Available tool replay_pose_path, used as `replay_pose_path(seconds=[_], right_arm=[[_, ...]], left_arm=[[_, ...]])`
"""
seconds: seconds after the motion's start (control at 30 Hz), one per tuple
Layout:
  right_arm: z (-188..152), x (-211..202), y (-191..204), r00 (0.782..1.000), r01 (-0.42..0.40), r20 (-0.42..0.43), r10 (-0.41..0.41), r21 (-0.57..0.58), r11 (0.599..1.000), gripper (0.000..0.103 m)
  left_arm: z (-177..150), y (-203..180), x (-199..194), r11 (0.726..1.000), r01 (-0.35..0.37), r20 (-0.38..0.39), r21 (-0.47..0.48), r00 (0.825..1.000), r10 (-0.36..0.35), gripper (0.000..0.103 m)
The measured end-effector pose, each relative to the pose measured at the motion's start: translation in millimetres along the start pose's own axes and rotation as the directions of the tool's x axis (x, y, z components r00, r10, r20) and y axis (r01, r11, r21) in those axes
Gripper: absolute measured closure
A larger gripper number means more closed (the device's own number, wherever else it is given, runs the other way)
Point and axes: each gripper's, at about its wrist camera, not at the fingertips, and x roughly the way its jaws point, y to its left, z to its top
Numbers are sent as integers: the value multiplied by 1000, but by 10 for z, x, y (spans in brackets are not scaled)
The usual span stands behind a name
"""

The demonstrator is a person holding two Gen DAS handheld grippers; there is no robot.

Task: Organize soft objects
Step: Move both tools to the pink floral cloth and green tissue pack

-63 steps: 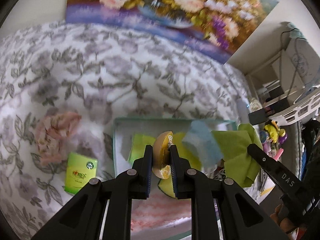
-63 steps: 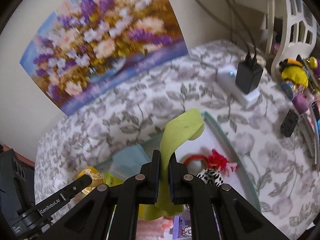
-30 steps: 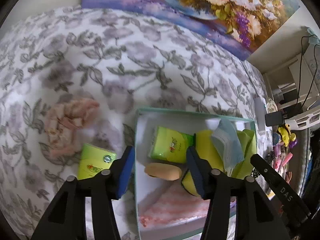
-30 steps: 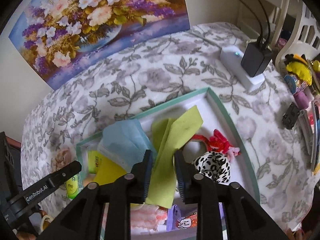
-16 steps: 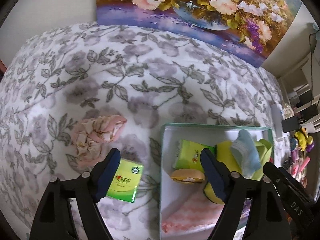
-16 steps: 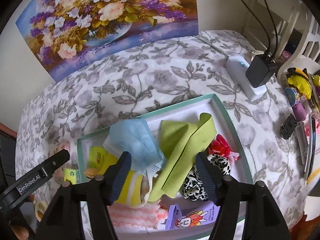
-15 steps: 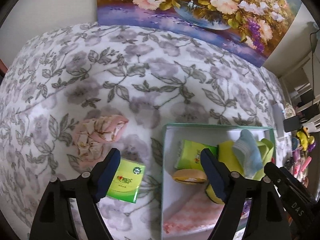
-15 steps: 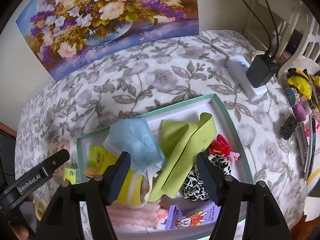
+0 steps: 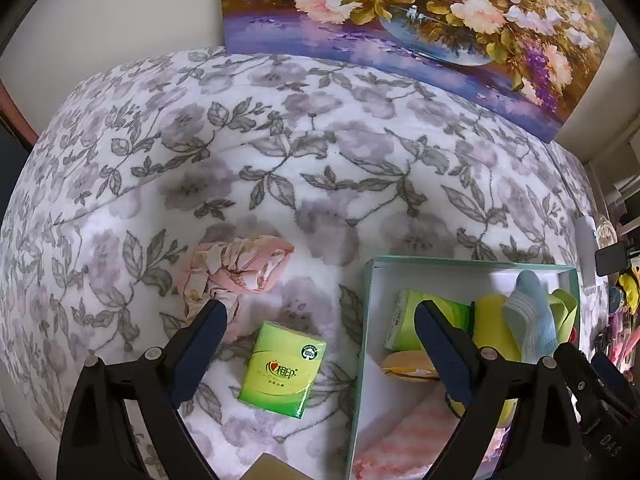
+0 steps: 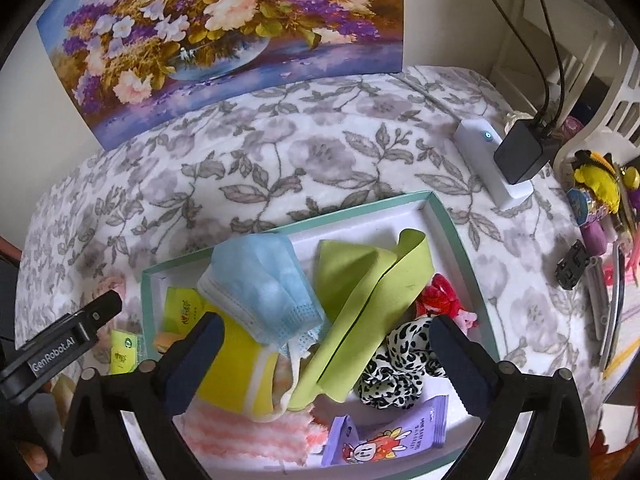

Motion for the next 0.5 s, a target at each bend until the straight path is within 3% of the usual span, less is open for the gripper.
replay_pose_path(seconds=[0.27,0.5], right_arm=[[0,-4,87,1000,-1,-10,1,-5,1000,0],[23,-162,449,999,-28,28,30,-64,998,0]], left_arm=[[33,55,-46,1000,-7,15,-21,1000,8,8],[128,328,-194,998,-37,44,-53,998,39,8]])
